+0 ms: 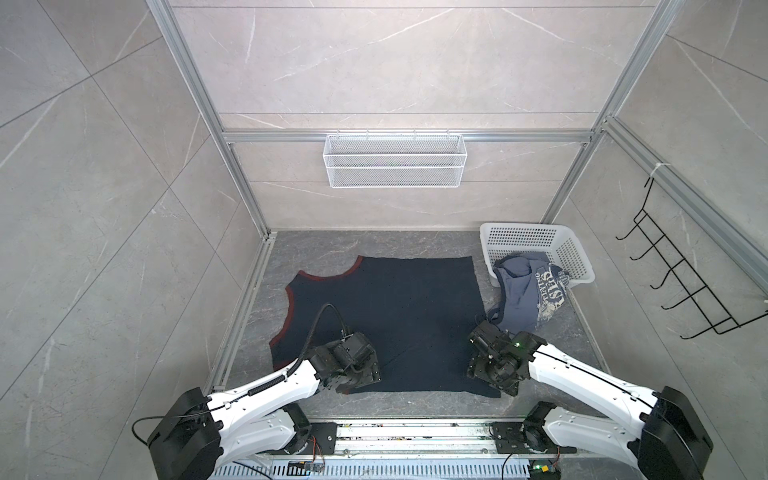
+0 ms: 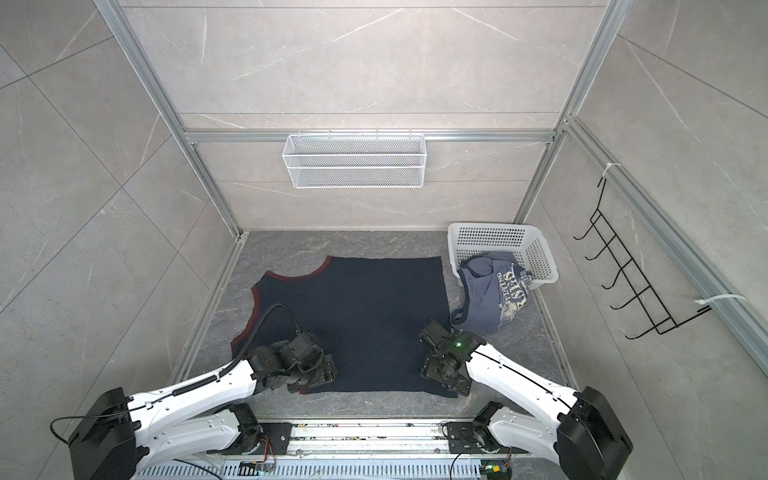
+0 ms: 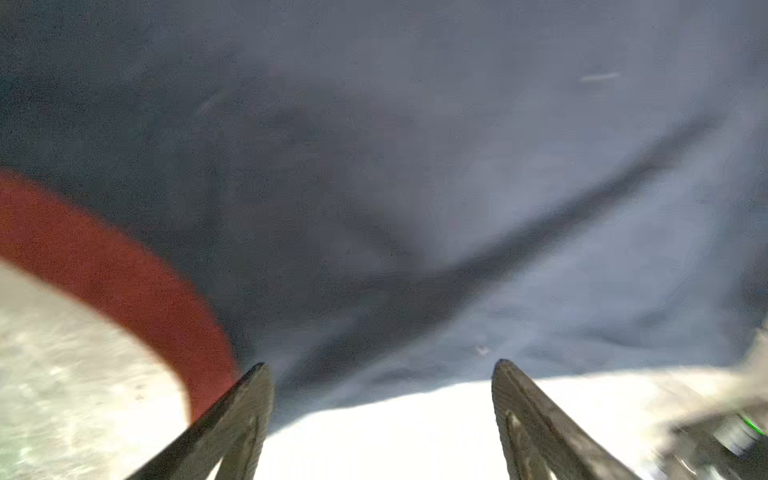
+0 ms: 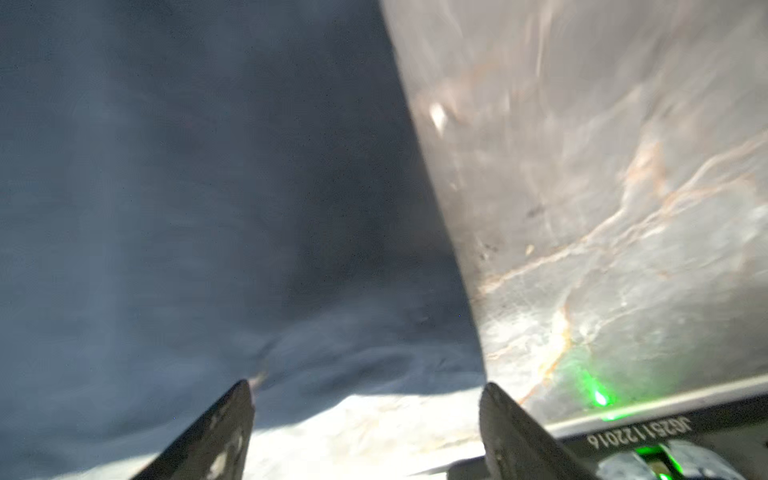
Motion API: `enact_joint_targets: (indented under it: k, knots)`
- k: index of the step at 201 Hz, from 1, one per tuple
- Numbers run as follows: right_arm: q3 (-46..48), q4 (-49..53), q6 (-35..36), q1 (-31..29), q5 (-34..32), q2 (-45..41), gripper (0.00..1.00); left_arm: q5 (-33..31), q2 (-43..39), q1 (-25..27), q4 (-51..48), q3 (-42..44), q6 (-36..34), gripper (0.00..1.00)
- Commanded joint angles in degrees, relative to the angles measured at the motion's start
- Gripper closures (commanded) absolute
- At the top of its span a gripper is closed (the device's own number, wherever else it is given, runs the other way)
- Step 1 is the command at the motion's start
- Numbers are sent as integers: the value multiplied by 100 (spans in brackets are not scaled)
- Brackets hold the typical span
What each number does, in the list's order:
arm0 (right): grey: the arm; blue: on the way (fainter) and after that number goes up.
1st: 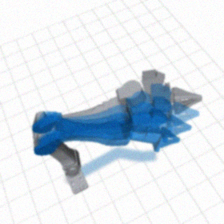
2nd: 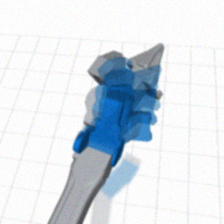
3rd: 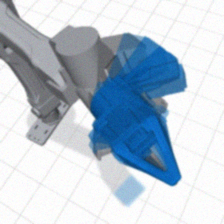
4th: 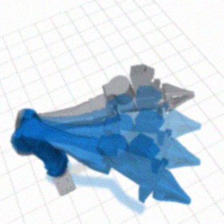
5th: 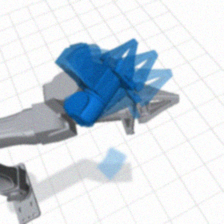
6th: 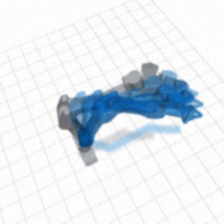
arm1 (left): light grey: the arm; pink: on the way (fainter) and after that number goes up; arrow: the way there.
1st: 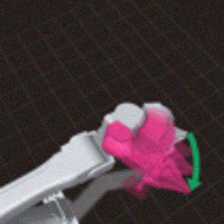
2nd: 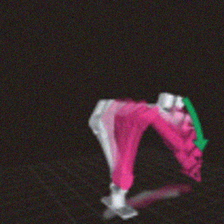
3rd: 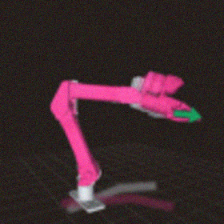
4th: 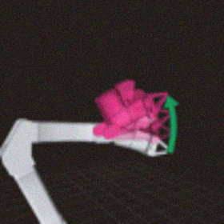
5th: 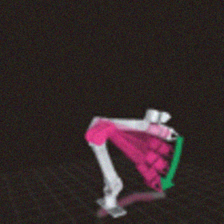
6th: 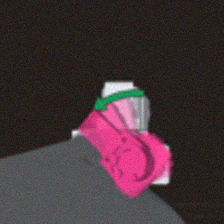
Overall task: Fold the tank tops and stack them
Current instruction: 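Move both grippers to the navy tank top's far corners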
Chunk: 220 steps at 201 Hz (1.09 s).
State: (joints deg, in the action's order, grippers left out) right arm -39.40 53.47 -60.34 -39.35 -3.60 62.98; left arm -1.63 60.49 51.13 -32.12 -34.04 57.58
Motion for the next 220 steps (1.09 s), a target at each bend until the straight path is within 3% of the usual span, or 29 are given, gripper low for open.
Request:
enact_joint_targets:
  k: [1,22,44,57,79,101,130,165,220]
  knots:
    - [-585,506,596,7,-589,-179,14,-109,-281,-118,-222,-575,-899,14]
    - [-1009,626,952,0,-989,-250,14,31,-248,-672,-273,-968,-1352,14]
    - [-1360,341,1269,43,-1274,-166,11,114,196,-1665,-269,-1589,-1880,14]
    - [-1572,-98,1563,287,-777,15,11,27,636,-2277,-234,-2063,-2082,14]
    - [-1975,-594,1912,910,190,555,11,466,1751,-3142,57,-2897,-2095,17]
    - [-2330,-972,2178,1452,770,1159,13,324,3136,-3214,-122,-4191,-2404,18]
    - [-2863,-1208,2590,1718,624,1826,13,431,4604,-3407,-290,-5593,-2454,25]
    - [-3652,-1368,2981,1971,536,2870,15,512,5864,-3461,-32,-6858,-2644,30]
    - [-4954,-1428,3172,2168,403,4346,17,479,7583,-3513,-415,-8878,-3025,39]
